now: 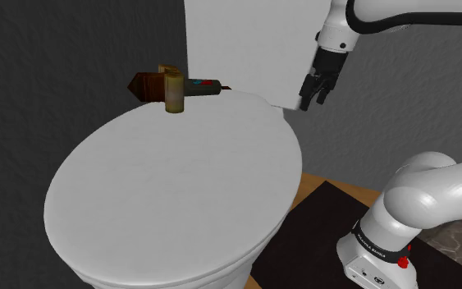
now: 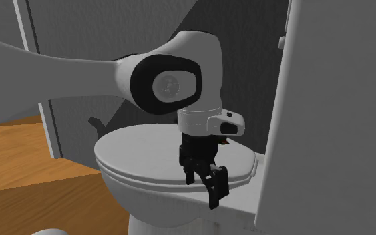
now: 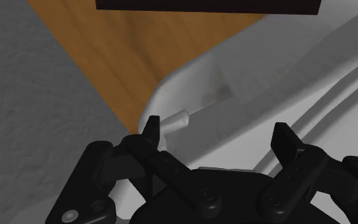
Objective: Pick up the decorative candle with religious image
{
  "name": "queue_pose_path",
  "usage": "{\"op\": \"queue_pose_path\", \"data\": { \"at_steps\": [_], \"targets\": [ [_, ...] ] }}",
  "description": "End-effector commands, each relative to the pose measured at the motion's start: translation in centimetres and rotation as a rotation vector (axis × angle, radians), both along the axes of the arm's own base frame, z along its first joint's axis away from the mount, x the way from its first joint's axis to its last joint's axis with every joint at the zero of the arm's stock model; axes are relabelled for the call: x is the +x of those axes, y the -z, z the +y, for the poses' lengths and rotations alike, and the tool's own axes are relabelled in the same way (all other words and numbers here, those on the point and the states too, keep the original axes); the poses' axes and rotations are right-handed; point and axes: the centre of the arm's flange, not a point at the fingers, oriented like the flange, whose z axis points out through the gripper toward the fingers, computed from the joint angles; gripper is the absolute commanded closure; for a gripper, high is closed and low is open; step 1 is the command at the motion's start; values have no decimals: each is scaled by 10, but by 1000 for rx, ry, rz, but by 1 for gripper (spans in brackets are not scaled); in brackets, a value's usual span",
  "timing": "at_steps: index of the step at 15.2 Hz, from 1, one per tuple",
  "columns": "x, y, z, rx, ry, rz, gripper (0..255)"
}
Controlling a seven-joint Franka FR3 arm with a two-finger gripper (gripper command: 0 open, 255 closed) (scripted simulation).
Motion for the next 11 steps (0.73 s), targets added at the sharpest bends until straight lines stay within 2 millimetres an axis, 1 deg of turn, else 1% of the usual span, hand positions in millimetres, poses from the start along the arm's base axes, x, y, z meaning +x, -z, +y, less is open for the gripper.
{"op": "queue_pose_path", "data": {
  "at_steps": [1,11],
  "targets": [
    [0,0,0,0,0,0,0],
    [70,-29,104,34,-9,10,0]
  ]
}}
